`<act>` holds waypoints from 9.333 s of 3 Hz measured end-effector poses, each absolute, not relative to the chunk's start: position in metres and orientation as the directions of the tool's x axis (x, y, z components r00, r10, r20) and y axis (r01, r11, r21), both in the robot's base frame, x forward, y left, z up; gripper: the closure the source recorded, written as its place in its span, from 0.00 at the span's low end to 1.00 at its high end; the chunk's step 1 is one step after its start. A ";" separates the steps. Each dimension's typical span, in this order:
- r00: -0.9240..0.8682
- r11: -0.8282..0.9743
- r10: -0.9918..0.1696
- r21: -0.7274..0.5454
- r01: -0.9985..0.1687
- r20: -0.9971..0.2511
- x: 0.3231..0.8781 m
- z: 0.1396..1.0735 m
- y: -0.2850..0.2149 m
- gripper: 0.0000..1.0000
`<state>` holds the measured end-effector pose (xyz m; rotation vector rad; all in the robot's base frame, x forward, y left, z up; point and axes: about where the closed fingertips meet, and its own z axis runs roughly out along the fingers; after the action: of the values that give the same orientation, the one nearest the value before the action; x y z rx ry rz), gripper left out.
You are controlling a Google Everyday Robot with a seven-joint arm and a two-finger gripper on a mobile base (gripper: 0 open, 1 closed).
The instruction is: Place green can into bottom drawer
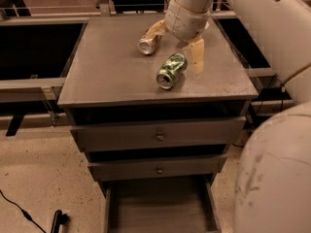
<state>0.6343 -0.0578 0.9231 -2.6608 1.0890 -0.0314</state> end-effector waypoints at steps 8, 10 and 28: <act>0.503 -0.463 -0.818 -0.201 -0.863 -0.279 0.577 0.924 -0.102 1.00; -0.045 -0.003 -0.824 0.083 -0.997 -0.565 0.511 0.877 -0.145 1.00; -0.115 -0.029 -0.164 0.121 -0.992 -0.980 0.443 0.482 -0.115 1.00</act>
Offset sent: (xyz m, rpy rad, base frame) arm -0.0179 0.0103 -0.0607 -0.1432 0.1506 0.3000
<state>0.4432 -0.1147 0.4818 -1.2999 1.4001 1.2446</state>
